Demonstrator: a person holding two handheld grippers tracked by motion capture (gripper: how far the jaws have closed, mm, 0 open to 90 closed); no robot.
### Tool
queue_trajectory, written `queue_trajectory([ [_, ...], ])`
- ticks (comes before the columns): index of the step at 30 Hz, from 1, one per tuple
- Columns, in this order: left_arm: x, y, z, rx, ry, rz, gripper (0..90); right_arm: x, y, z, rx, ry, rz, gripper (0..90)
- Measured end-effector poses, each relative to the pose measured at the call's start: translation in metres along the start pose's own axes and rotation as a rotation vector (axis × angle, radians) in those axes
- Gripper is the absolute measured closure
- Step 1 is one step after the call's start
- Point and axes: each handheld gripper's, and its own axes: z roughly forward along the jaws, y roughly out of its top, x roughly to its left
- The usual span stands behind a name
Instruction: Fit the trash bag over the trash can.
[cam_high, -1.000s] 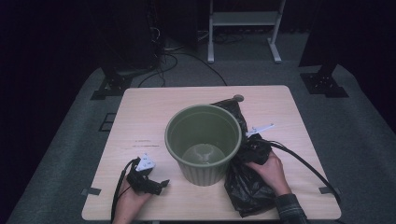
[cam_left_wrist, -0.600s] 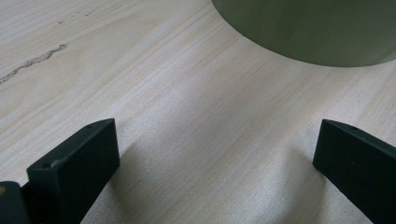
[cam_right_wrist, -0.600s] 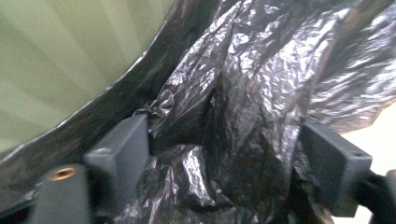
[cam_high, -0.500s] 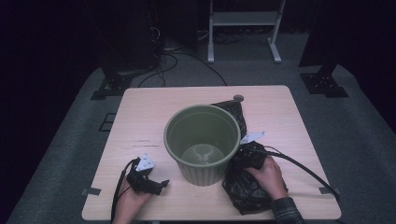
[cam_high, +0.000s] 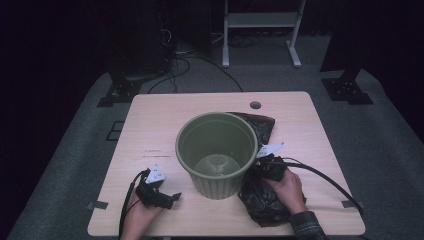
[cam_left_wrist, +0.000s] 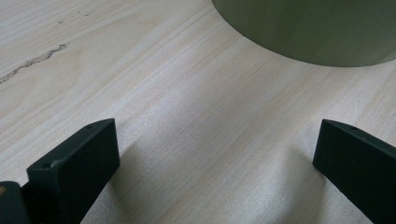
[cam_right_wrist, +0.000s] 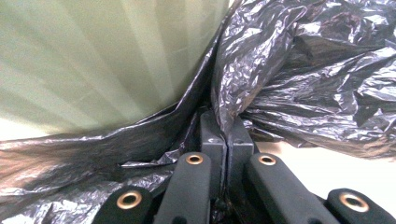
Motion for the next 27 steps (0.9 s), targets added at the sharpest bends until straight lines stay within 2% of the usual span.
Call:
queue_trajectory([
  [5, 0.000, 0.000, 0.000, 0.000, 0.000, 0.000, 0.0, 0.004, -0.001, -0.007, 0.007, 0.021, -0.031, 89.3],
  [9, 0.000, 0.000, 0.000, 0.000, 0.000, 0.000, 0.0, 0.005, 0.001, -0.028, -0.043, 0.073, -0.031, 89.4],
  [11, 0.000, 0.000, 0.000, 0.000, 0.000, 0.000, 0.0, 0.006, 0.003, -0.039, -0.060, 0.081, -0.041, 89.5],
  [12, 0.000, 0.000, 0.000, 0.000, 0.000, 0.000, 0.0, 0.006, 0.003, -0.039, -0.060, 0.081, -0.041, 89.5],
  [13, 0.000, 0.000, 0.000, 0.000, 0.000, 0.000, 0.0, 0.006, 0.005, -0.051, -0.076, 0.101, -0.041, 89.5],
  [15, 0.000, 0.000, 0.000, 0.000, 0.000, 0.000, 0.0, 0.005, 0.006, -0.056, -0.087, 0.106, -0.042, 89.5],
  [17, 0.000, 0.000, 0.000, 0.000, 0.000, 0.000, 0.0, 0.005, 0.009, -0.071, -0.098, 0.121, -0.045, 89.5],
  [19, 0.000, 0.000, 0.000, 0.000, 0.000, 0.000, 0.0, 0.005, 0.011, -0.077, -0.104, 0.125, -0.048, 89.5],
  [21, 0.000, 0.000, 0.000, 0.000, 0.000, 0.000, 0.0, 0.007, 0.015, -0.093, -0.121, 0.135, -0.063, 89.5],
  [24, 0.000, 0.000, 0.000, 0.001, 0.000, 0.000, 0.0, 0.008, 0.019, -0.102, -0.124, 0.137, -0.074, 89.5],
  [27, 0.000, 0.000, 0.000, 0.001, 0.000, 0.000, 0.0, 0.013, 0.028, -0.126, -0.139, 0.144, -0.098, 89.5],
])
